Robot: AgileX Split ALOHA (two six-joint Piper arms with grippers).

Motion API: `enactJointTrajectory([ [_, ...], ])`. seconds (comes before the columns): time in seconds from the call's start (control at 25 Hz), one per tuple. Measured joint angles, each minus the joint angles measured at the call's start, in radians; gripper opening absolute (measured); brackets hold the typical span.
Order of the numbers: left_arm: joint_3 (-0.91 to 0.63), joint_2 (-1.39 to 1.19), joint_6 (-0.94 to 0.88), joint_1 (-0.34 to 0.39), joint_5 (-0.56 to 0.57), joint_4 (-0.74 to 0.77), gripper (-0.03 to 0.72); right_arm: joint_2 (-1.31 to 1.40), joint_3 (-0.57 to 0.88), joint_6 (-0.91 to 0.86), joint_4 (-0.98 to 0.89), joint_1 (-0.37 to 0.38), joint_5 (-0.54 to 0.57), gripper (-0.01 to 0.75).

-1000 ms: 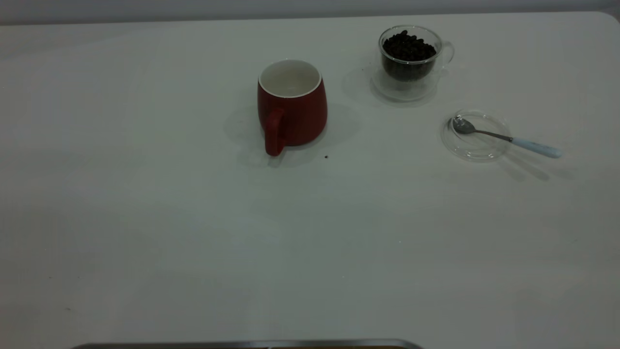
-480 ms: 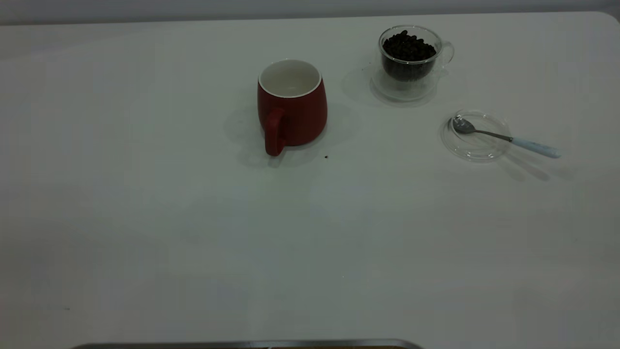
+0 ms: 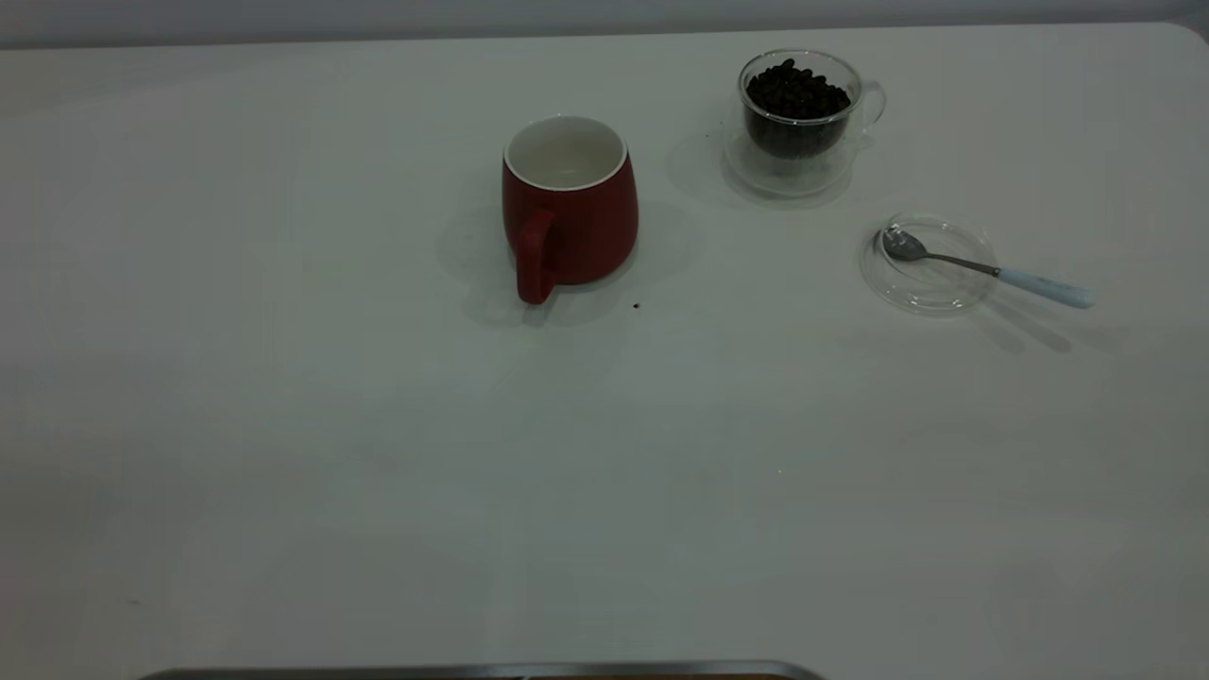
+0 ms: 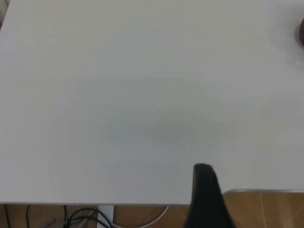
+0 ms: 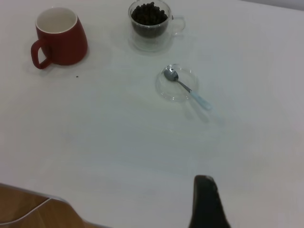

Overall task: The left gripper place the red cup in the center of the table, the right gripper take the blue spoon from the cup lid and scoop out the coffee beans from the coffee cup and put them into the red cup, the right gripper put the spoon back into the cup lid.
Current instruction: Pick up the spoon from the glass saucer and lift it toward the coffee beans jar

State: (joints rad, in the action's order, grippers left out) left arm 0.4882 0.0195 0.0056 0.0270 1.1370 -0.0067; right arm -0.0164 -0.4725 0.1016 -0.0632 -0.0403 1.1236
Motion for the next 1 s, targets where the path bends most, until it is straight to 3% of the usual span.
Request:
enactJointTrajectory([
  [1.0,0.000,0.000,-0.006,0.000,0.000,-0.001,0.577,0.000,0.000,0.000,-0.014,0.000,0.000,0.533],
])
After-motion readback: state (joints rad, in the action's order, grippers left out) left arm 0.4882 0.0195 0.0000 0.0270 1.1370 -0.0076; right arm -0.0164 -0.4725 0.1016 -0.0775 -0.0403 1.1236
